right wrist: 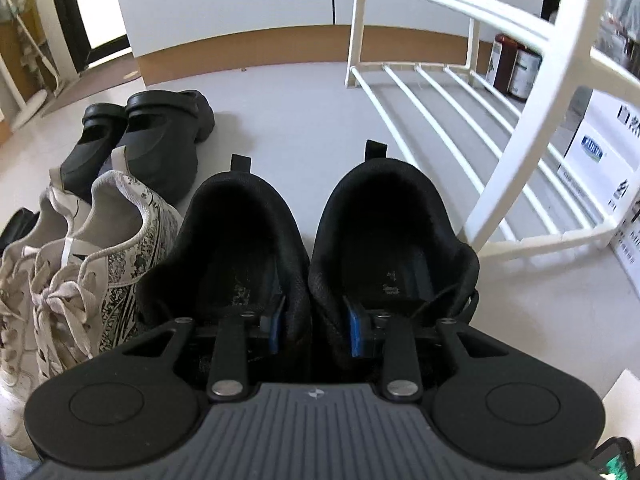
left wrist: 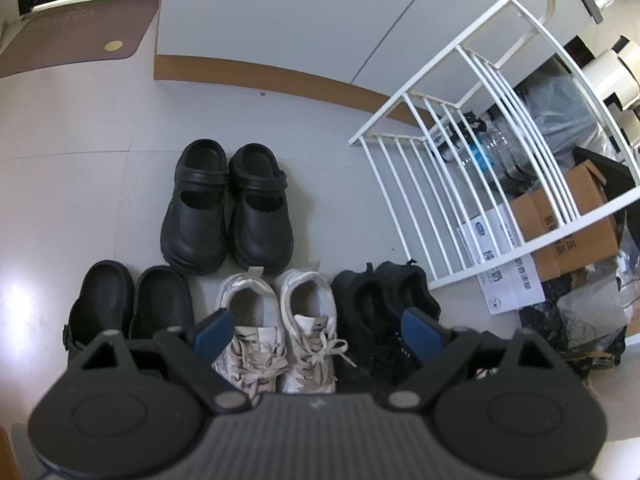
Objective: Organize scattered shoes
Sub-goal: 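Lift the black sneaker pair with the right tool toward the white rack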
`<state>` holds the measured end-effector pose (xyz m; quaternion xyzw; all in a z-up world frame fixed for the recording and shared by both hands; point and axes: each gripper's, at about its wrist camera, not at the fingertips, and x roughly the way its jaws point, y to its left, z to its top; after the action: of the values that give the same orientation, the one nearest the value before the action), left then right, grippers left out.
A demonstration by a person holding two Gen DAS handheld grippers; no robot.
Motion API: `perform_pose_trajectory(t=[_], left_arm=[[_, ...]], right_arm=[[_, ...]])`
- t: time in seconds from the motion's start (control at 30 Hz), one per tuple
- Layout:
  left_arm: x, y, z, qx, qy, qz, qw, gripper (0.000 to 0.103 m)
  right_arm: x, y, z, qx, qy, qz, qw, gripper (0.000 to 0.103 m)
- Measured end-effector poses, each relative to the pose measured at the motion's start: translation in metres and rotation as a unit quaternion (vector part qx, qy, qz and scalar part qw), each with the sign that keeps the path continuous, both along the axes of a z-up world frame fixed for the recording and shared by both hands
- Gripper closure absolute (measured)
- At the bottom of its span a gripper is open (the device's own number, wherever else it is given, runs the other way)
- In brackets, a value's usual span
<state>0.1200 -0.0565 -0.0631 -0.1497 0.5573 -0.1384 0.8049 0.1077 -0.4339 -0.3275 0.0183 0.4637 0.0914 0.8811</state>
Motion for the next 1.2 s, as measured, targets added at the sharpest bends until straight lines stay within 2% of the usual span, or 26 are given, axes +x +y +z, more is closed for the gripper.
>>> perform_pose_trajectory(t=[0.07,0.13,0.2,0.37,0.67,0.83,1.1,1.2], left_arm=[[0.0,0.0,0.0,0.0,0.0,0.001,1.0,0.011],[0.0,0.0,-0.001,0.001,0.001,0.002,1.0,0.011],[0.001,0.0,-0.001,0.002,0.002,0.003,1.0,0.011],[0.0,0.0,-0.001,0.001,0.001,0.008,1.0,0.011],[0.001,0.0,-0.001,-0.003,0.002,0.011,0.9999,0.011],[0.002,0.0,-0.002,-0.003,0.004,0.014,0.9999,0.011],[0.002,0.0,-0.003,-0.003,0.005,0.02,0.9998,0.011],[0.002,0.001,-0.003,-0.004,0.006,0.023,0.9997,0.011]], right_arm=[[0.003,0.001,-0.001,-0.002,0.005,0.003,1.0,0.065],[0.004,0.006,-0.004,-0.021,0.004,0.013,1.0,0.066],[0.006,0.009,-0.005,-0.026,0.006,0.016,1.0,0.078],[0.005,0.008,-0.003,-0.013,0.007,0.001,1.0,0.085],[-0.001,0.003,0.004,0.012,-0.002,-0.046,0.999,0.086],[0.0,-0.004,0.014,0.037,-0.023,-0.069,0.997,0.086],[0.022,-0.002,0.038,0.064,-0.059,-0.079,0.993,0.086],[0.037,-0.003,0.039,0.075,-0.059,-0.09,0.991,0.086]])
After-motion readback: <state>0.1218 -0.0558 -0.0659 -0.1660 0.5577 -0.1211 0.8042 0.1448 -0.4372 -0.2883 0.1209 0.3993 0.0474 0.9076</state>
